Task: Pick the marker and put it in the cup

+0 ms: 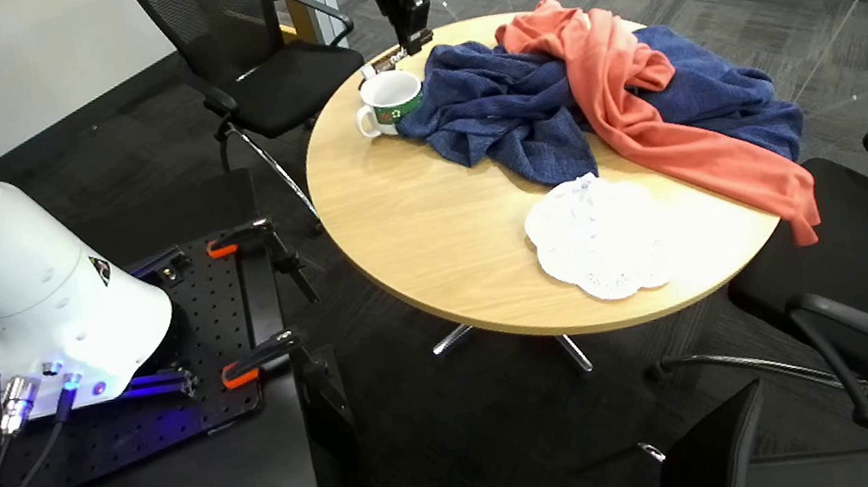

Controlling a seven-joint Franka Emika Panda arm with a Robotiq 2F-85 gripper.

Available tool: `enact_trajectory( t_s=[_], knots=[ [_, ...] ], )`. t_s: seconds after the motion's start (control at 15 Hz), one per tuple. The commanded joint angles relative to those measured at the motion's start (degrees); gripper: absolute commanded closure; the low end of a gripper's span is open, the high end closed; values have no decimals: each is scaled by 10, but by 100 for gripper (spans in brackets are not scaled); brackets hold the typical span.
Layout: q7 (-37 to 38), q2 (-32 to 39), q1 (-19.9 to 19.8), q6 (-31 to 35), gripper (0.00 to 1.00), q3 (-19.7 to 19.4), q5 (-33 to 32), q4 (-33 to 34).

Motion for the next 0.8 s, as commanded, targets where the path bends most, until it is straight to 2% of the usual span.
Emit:
enact_trajectory(
  t_s=[0.0, 0.47, 0.73],
  knots=[
    [-89, 20, -22, 23, 95, 17, 57, 8],
    [-339, 43, -57, 48, 95, 58, 221, 15],
    [-451, 49, -70, 65, 95, 83, 287, 13]
  ],
)
